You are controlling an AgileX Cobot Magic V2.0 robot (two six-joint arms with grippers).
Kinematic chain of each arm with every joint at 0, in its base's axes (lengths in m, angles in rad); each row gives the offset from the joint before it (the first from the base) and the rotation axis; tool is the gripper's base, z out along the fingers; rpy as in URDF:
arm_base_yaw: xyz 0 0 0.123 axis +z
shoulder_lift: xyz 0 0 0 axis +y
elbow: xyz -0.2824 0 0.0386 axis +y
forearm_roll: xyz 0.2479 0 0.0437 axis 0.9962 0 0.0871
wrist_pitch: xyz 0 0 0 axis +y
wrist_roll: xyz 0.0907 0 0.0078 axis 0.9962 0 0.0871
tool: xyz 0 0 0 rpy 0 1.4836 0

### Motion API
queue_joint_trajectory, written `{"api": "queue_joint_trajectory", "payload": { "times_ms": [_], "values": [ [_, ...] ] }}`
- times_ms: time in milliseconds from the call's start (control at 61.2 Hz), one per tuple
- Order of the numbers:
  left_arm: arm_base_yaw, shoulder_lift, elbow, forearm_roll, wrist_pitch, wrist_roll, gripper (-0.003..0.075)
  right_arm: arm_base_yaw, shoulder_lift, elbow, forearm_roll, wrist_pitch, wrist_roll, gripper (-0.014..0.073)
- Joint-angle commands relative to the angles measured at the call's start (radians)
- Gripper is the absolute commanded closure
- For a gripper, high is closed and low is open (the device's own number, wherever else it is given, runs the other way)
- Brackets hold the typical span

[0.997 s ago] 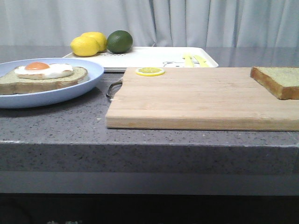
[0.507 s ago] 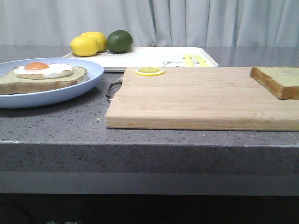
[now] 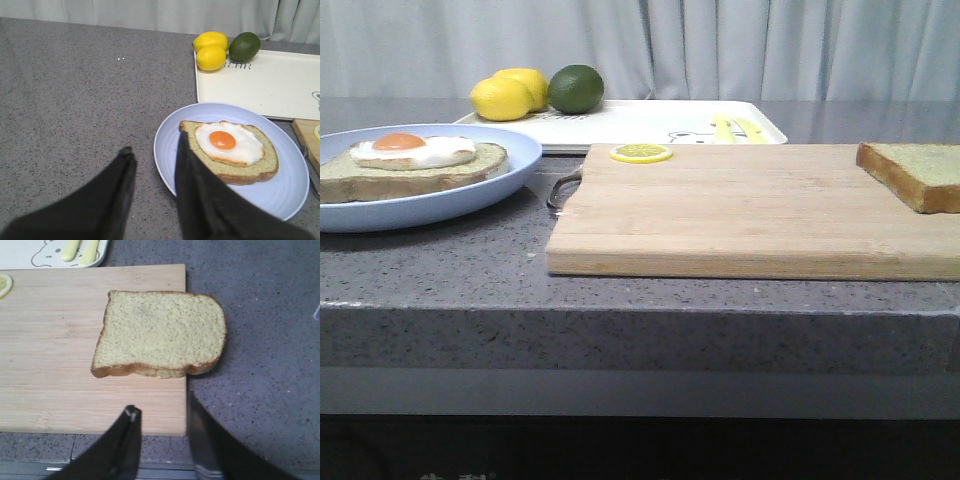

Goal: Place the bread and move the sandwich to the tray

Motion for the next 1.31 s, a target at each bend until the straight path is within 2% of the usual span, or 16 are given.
{"api": "queue_joint_trajectory", "payload": {
  "times_ms": [0, 65, 245, 752, 932, 1030, 1160, 1291],
  "values": [
    [-0.006, 0.019, -0.028, 0.005, -0.102, 0.003, 0.0279, 0.001, 0.027, -0.017, -0.001, -0.096, -0.006, 0.0118],
    [-0.006, 0.024, -0.028, 0.005, -0.108, 0.003, 0.0239, 0.001, 0.034, -0.012, 0.001, -0.120, -0.006, 0.0080],
    [-0.006, 0.045, -0.028, 0.005, -0.132, 0.003, 0.0251, 0.001, 0.058, -0.025, 0.029, -0.130, -0.006, 0.0088],
    [-0.006, 0.068, -0.028, 0.018, -0.148, 0.003, 0.0251, -0.020, 0.413, -0.354, 0.041, 0.176, -0.006, 0.0088],
    [-0.006, 0.068, -0.028, 0.018, -0.148, 0.003, 0.0251, -0.209, 0.518, -0.450, 0.117, 0.242, -0.011, 0.0088],
    [-0.006, 0.068, -0.028, 0.018, -0.148, 0.003, 0.0251, -0.354, 0.565, -0.466, 0.204, 0.298, -0.094, 0.0088],
    [-0.006, 0.068, -0.028, 0.018, -0.148, 0.003, 0.0251, -0.545, 0.642, -0.466, 0.448, 0.393, -0.264, 0.0088],
    [-0.006, 0.068, -0.028, 0.018, -0.148, 0.003, 0.0251, -0.673, 0.716, -0.466, 0.662, 0.485, -0.428, 0.0088]
  ]
}}
